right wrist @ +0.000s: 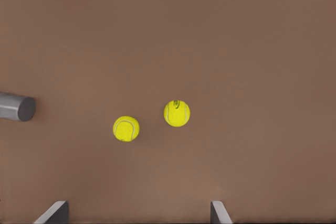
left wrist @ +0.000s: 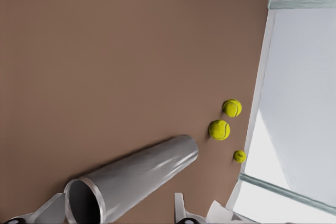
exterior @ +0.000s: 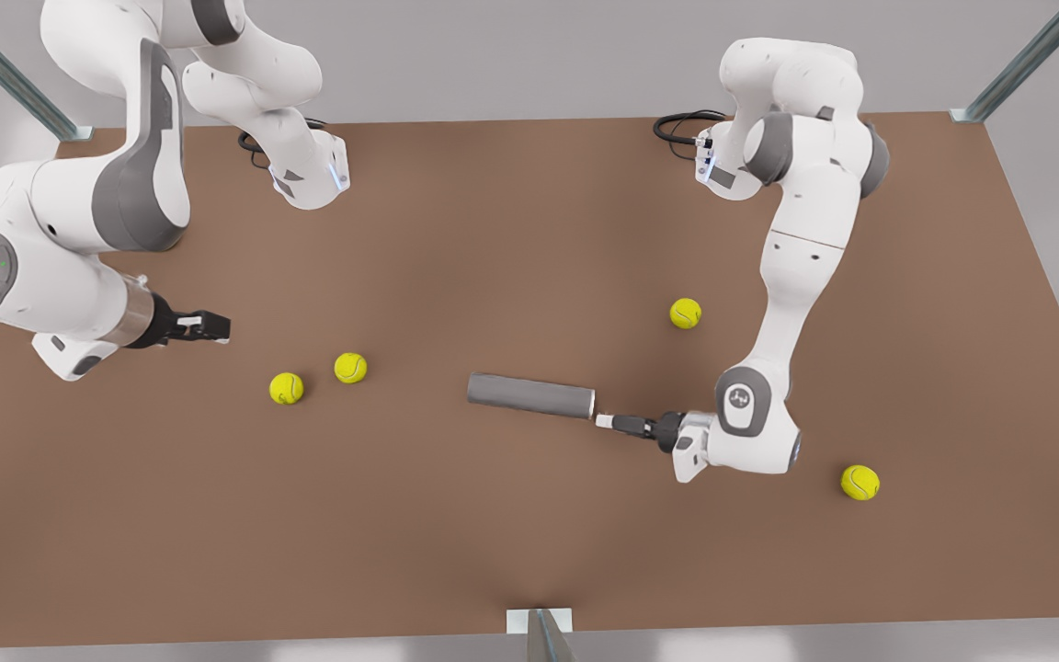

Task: Put the tennis tube upright

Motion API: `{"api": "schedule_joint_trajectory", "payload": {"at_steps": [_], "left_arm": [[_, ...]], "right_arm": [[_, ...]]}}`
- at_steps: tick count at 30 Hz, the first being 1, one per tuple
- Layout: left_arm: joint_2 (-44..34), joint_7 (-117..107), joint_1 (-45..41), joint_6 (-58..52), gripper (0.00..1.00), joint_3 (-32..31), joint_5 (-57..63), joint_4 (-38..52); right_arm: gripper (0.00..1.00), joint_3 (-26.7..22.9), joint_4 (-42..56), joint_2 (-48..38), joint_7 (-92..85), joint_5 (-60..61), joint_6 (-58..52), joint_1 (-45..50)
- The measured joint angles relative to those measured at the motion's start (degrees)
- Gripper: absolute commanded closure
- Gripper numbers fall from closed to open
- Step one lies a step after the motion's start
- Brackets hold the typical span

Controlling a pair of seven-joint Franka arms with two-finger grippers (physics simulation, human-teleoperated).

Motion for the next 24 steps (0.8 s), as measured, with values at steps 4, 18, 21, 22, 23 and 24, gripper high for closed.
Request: {"api": "schedule_joint_trajectory", "payload": {"at_steps": [4, 18, 21, 22, 23, 24], "left_arm": [[0.21, 4.44, 0.00, 2.19, 0.00, 0.04, -0.15, -0.36], [-3.55, 14.02, -0.66, -1.23, 0.00, 0.59, -0.13, -9.20], [-3.67, 15.21, -1.59, -0.78, 0.00, 0.27, -1.14, -9.72], [-3.63, 15.56, -2.17, -0.50, 0.00, 0.24, -1.75, -9.75], [-3.64, 15.86, -2.58, -0.22, 0.00, 0.22, -2.23, -9.80], [-3.65, 16.11, -2.88, 0.03, 0.00, 0.21, -2.78, -9.83]], "right_arm": [[0.00, -0.02, 0.06, 0.45, 1.97, 0.24, -1.09, 0.08], [0.00, -0.20, -0.11, 0.84, 6.13, 0.44, -2.03, 0.15], [0.00, -0.20, -0.18, 0.98, 6.67, 0.47, -2.06, 0.15], [0.00, -0.20, -0.19, 1.03, 6.83, 0.49, -2.07, 0.15], [0.00, -0.22, -0.19, 1.06, 6.98, 0.50, -2.08, 0.15], [0.00, -0.25, -0.19, 1.08, 7.12, 0.52, -2.08, 0.16]]}}
